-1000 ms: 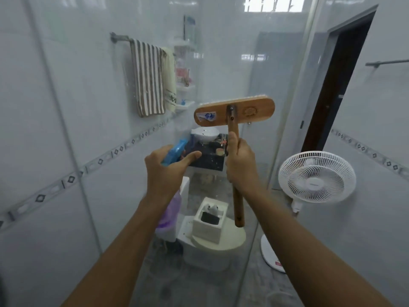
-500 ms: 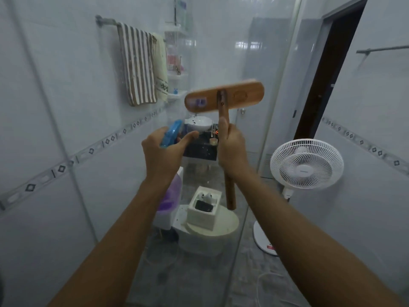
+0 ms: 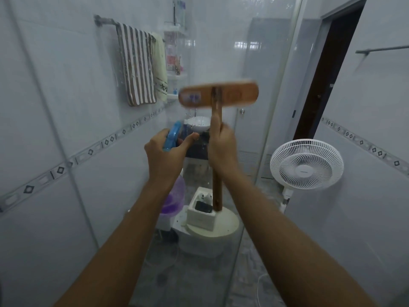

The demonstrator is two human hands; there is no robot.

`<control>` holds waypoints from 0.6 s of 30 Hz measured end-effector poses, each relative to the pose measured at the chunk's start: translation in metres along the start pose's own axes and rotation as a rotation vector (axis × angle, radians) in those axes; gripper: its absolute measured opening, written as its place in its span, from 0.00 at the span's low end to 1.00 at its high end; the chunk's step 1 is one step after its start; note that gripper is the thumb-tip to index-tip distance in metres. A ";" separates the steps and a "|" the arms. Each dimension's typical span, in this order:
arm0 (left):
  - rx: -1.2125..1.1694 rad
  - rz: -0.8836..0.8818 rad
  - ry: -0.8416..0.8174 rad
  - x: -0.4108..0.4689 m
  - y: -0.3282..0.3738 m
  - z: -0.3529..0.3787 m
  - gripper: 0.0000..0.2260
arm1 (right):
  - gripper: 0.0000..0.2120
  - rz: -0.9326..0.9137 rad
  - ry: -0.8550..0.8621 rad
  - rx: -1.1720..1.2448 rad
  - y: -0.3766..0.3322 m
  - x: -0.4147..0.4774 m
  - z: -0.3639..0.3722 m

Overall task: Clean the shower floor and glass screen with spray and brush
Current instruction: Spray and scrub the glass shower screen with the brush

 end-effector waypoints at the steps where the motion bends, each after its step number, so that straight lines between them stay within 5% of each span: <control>1: -0.004 0.000 0.005 -0.001 0.002 -0.002 0.14 | 0.22 0.050 -0.023 -0.021 0.031 -0.015 0.004; 5: 0.015 -0.033 -0.001 -0.003 -0.001 -0.009 0.17 | 0.22 0.173 -0.104 -0.003 0.085 -0.044 0.014; 13: -0.004 -0.097 -0.025 0.007 -0.005 -0.013 0.15 | 0.23 -0.052 0.023 0.160 -0.074 0.032 -0.029; 18: 0.031 -0.132 -0.027 0.003 -0.006 -0.007 0.12 | 0.24 0.016 0.038 0.064 0.022 0.000 -0.027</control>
Point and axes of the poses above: each hand's wrist, its own x-axis towards the middle knuckle, its own z-axis out of the palm, y = z × x, the point moved 8 cm from there along x, towards the middle knuckle, and after that the axes turned 11 degrees about z, right-handed, at the moved point
